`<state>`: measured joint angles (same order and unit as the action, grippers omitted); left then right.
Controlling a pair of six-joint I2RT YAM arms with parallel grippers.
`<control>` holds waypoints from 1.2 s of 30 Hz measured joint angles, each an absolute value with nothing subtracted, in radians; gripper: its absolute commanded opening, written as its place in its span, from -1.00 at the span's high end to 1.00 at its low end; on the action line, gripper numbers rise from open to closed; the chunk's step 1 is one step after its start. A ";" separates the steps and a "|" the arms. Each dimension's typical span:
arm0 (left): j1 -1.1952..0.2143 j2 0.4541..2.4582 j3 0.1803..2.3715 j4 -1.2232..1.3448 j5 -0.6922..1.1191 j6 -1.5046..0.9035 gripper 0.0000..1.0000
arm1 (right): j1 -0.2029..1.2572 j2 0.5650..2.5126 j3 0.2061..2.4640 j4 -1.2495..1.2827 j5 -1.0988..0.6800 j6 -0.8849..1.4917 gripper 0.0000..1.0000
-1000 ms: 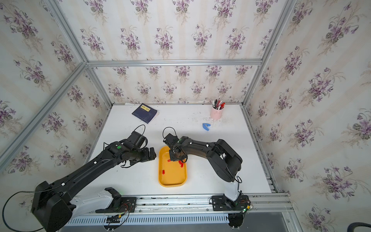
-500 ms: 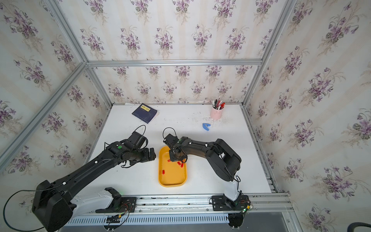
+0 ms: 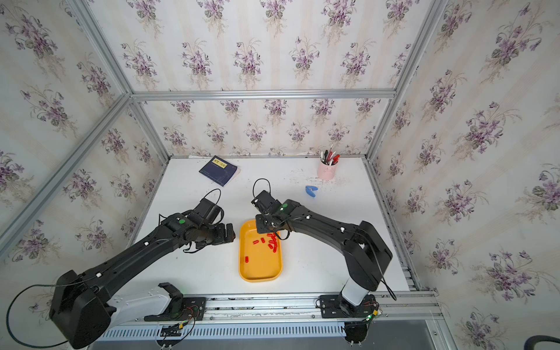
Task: Take the screw protection sleeves out of the storage box
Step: Pick up the screw protection sleeve from the storage box, then place the screw protection sleeve at the center of the board.
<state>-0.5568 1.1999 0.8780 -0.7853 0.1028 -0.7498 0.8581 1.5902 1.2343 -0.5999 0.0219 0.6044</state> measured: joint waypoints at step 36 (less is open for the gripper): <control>-0.558 1.249 0.889 -0.749 0.131 -0.722 -1.00 | 0.458 1.636 0.903 -0.453 0.078 0.393 0.22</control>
<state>-0.5579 1.2488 0.8890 -0.7494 0.1307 -0.7216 0.4576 1.6360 0.9028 -0.4526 0.0776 0.3927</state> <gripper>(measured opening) 0.998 0.384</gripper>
